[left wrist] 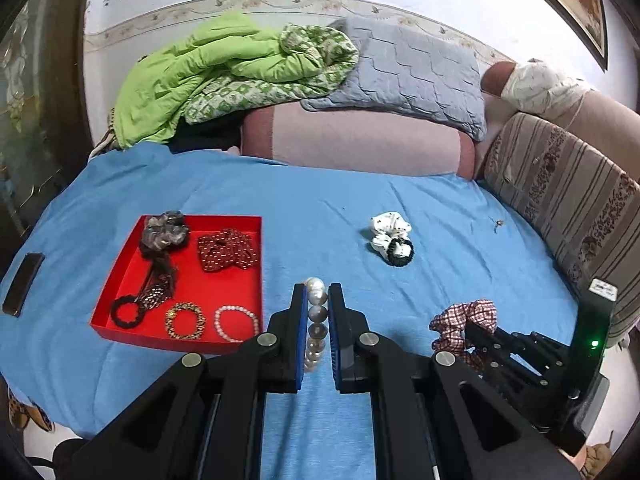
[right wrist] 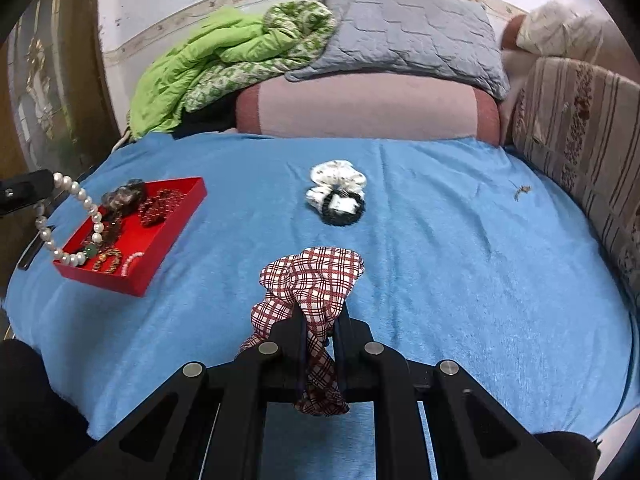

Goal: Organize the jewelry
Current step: 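Carry the pearl bracelet and plaid scrunchie over the red tray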

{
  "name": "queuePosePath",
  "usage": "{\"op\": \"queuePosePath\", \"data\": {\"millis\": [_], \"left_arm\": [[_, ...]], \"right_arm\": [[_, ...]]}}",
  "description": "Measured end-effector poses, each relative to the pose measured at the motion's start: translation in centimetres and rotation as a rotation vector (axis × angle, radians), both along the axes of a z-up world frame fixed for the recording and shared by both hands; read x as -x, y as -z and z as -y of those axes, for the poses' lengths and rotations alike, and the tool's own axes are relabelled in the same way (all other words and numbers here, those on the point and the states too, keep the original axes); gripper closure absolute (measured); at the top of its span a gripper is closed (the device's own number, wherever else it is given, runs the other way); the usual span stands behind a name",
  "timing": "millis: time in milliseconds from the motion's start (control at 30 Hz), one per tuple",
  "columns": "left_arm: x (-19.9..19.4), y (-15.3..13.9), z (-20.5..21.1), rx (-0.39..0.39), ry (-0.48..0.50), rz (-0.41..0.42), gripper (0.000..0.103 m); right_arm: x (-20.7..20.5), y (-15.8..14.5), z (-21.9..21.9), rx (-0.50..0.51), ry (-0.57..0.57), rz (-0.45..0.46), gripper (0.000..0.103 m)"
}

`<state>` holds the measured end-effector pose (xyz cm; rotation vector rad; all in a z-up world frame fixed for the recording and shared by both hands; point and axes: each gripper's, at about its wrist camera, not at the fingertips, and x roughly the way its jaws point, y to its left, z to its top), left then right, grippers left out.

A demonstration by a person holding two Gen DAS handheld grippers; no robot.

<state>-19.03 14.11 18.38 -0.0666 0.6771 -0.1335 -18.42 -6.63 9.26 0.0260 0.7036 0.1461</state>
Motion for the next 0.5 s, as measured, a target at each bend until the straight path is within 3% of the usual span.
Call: {"op": "queuePosePath", "data": {"millis": [500], "left_arm": [[-2.3, -0.3, -7.9, 0.076, -0.092, -0.008, 0.094]], "right_arm": [[-2.4, -2.6, -6.2, -0.024, -0.146, -0.002, 0.09]]}}
